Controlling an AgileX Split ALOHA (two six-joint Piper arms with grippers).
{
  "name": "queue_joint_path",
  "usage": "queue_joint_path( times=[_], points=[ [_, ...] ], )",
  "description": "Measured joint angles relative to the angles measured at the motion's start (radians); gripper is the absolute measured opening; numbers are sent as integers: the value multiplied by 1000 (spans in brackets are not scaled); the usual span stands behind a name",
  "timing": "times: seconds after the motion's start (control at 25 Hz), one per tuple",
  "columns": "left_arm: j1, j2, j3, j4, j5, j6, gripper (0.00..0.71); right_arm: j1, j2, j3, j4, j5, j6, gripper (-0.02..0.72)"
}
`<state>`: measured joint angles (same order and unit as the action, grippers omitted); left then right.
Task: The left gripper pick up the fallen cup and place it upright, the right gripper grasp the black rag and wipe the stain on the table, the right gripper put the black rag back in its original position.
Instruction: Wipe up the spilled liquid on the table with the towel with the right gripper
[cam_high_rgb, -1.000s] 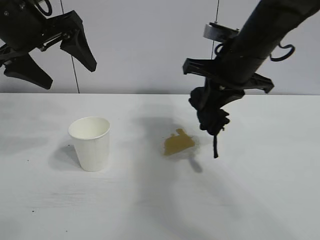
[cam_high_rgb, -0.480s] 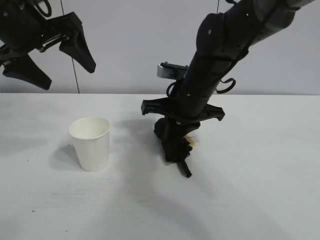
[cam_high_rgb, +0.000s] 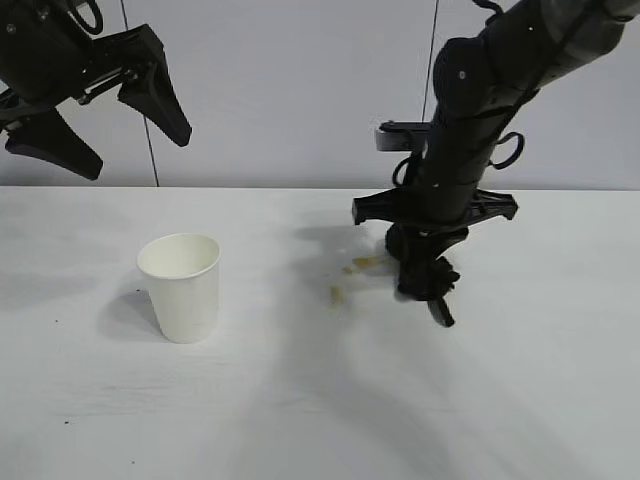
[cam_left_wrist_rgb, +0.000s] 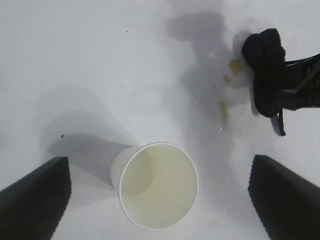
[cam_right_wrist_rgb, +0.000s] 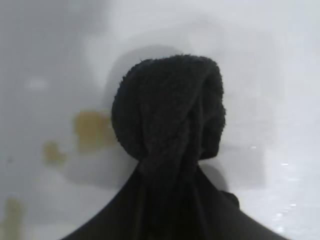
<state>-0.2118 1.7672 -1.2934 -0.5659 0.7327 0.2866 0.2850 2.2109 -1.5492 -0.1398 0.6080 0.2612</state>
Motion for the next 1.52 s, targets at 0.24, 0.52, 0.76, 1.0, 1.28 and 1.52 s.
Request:
queue_joint_path(
  times=[0.24, 0.52, 0.76, 1.0, 1.28, 1.52],
  points=[
    [0, 0, 0, 3, 2, 0, 694, 26, -1, -1, 41, 14, -23, 118],
    [0, 0, 0, 3, 1, 0, 694, 199, 0, -1, 111, -5, -26, 118],
    [0, 0, 0, 4, 1, 0, 694, 240, 0, -1, 120, -22, -22, 118],
    [0, 0, 0, 6, 2, 0, 694, 115, 0, -1, 16, -57, 46, 118],
    [0, 0, 0, 6, 3, 0, 694, -10, 0, -1, -11, -42, 55, 118],
    [0, 0, 0, 6, 3, 0, 694, 72, 0, -1, 81, -20, -24, 118]
  ],
)
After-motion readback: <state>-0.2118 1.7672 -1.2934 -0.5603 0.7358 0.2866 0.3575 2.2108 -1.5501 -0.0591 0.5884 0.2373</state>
